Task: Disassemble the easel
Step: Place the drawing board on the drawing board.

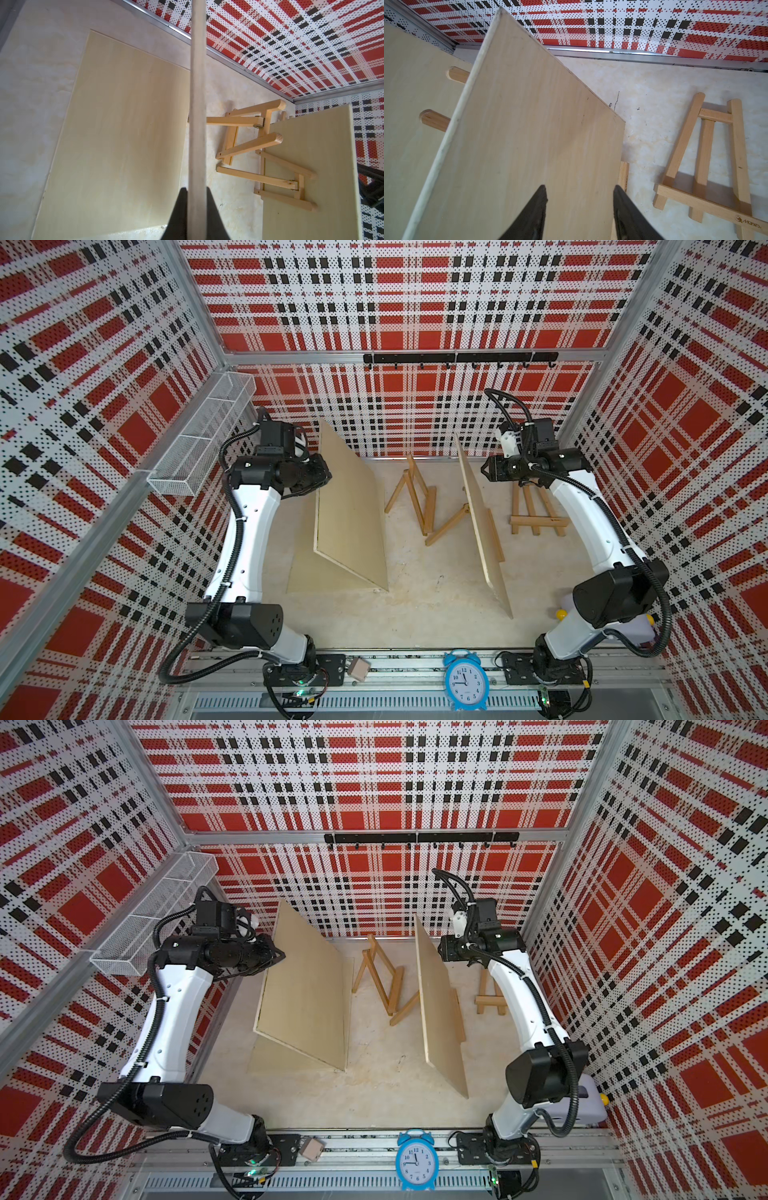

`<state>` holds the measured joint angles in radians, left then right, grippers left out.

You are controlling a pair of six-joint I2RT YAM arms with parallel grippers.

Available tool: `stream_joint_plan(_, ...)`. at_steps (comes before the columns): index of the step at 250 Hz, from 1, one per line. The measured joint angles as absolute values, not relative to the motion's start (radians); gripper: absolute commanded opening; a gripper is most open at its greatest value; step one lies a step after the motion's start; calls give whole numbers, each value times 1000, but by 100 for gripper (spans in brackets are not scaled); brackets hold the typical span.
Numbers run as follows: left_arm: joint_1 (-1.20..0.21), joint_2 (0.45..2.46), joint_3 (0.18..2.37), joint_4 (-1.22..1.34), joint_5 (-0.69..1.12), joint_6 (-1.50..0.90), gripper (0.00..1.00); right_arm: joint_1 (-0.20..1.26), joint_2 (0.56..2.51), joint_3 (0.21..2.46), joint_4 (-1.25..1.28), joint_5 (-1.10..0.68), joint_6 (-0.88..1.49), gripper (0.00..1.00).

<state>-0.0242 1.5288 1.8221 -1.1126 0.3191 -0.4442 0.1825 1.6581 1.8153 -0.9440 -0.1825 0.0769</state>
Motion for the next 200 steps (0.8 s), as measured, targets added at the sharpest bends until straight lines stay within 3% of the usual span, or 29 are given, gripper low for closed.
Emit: stream_joint_plan(200, 40, 1637, 1653, -922, 364, -273, 0, 196, 1654, 1804, -947, -145, 121, 53)
